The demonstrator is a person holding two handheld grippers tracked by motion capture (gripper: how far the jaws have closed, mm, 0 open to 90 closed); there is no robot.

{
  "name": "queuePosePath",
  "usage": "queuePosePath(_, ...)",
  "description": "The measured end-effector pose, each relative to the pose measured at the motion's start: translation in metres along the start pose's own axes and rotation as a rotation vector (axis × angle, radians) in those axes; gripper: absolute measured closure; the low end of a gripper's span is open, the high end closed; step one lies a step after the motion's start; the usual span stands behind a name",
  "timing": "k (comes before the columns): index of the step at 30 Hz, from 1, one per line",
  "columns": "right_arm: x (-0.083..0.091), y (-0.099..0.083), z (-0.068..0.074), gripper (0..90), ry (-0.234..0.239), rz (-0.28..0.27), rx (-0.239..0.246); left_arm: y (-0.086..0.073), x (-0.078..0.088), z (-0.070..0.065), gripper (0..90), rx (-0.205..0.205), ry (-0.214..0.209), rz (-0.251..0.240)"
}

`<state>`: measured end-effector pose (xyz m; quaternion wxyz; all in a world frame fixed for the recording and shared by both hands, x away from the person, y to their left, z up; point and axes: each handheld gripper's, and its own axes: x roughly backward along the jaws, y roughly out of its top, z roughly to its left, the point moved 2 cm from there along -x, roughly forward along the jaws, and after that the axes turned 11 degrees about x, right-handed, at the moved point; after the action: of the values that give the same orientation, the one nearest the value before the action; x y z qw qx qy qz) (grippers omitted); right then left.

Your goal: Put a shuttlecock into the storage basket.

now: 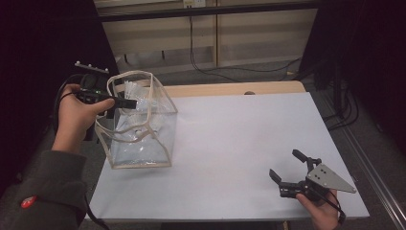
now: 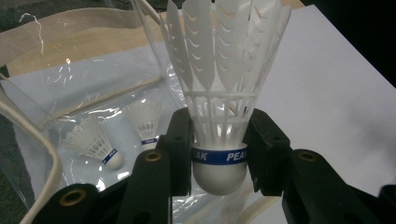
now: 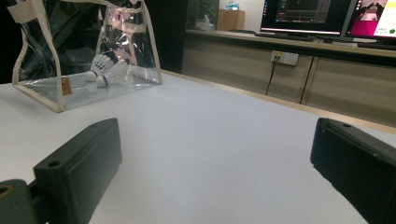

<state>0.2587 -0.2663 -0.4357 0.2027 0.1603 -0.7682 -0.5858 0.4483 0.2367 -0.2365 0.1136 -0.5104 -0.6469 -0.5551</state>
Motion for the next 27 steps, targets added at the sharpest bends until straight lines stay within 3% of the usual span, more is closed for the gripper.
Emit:
queuePosePath(8, 0.0, 0.0, 0.0, 2.0, -0.001, -0.002, 0.0, -0.004, -0.003, 0.007, 64.6, 0.018, 0.014, -0.005)
queuePosePath(27, 0.0, 0.0, 0.0, 2.1, 0.0, 0.0, 0.001, -0.011, -0.013, 0.016, 64.2, 0.016, 0.016, 0.005)
